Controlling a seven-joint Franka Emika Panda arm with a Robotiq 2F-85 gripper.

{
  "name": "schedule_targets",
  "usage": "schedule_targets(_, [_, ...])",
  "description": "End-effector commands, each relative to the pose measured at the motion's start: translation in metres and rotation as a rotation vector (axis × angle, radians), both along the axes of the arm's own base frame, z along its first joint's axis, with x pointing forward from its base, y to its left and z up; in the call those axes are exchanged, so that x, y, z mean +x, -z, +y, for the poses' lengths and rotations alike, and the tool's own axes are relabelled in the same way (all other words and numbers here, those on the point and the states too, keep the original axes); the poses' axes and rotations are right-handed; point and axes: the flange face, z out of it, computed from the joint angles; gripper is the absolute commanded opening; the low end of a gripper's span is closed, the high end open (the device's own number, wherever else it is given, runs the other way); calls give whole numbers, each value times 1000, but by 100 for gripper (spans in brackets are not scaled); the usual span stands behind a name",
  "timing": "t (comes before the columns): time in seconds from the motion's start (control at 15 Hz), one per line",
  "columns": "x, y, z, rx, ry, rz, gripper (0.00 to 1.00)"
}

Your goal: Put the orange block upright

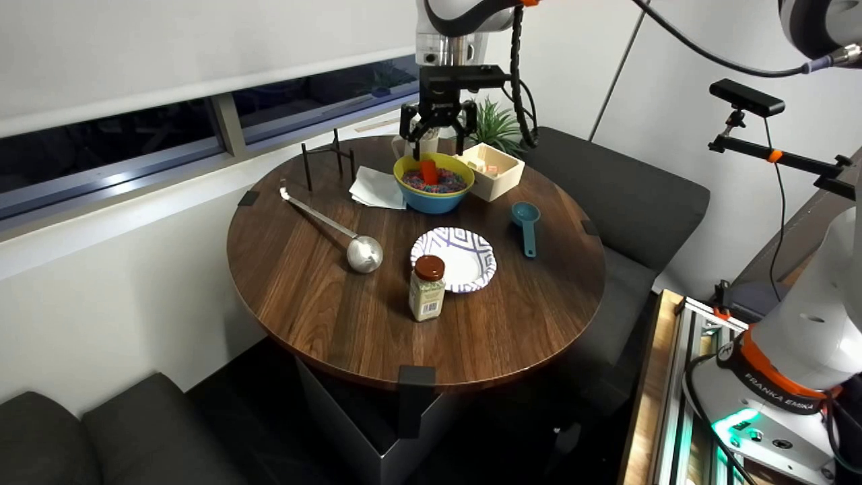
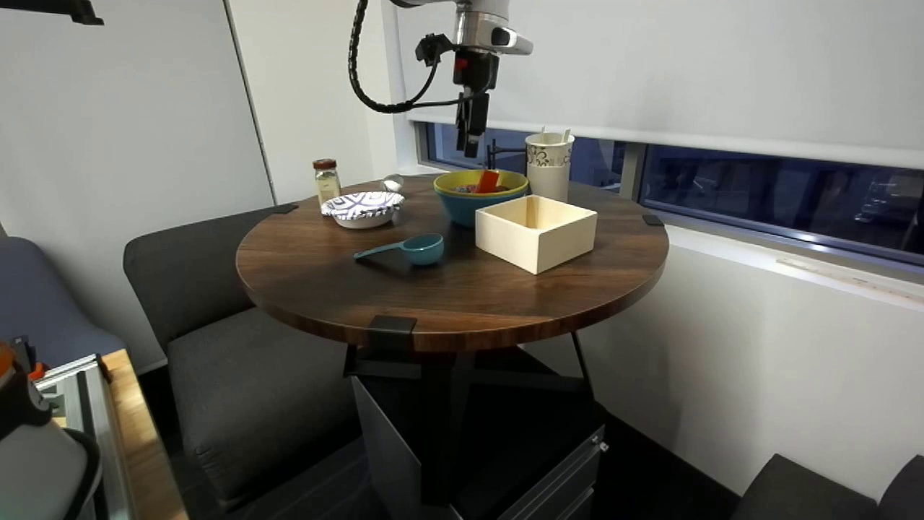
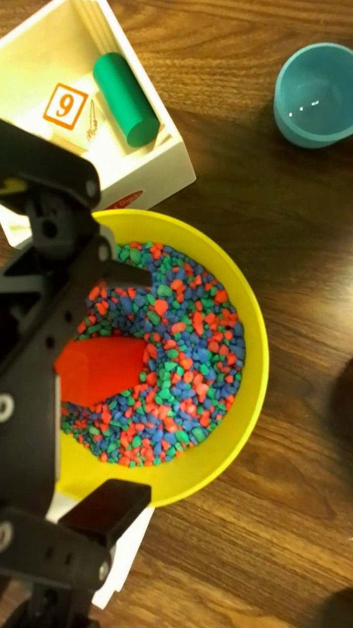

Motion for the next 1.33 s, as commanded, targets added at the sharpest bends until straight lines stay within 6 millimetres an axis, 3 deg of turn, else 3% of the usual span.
schedule_targets(0.0, [18, 18, 1, -55, 103, -5, 100])
schedule_targets(0.53, [35, 28, -5, -68, 104, -91, 99])
schedule_targets(0.67, [34, 33, -5, -71, 103, -81, 87])
schedule_targets(0.73, [34, 34, -6, -68, 102, -76, 72])
schedule_targets(0.8, [33, 36, -7, -71, 103, -68, 64])
schedule_targets(0.93, [33, 39, -8, -75, 103, -59, 62])
schedule_targets(1.07, [33, 40, -11, -82, 105, -61, 49])
schedule_targets(1.27, [31, 36, -11, -91, 91, -60, 20])
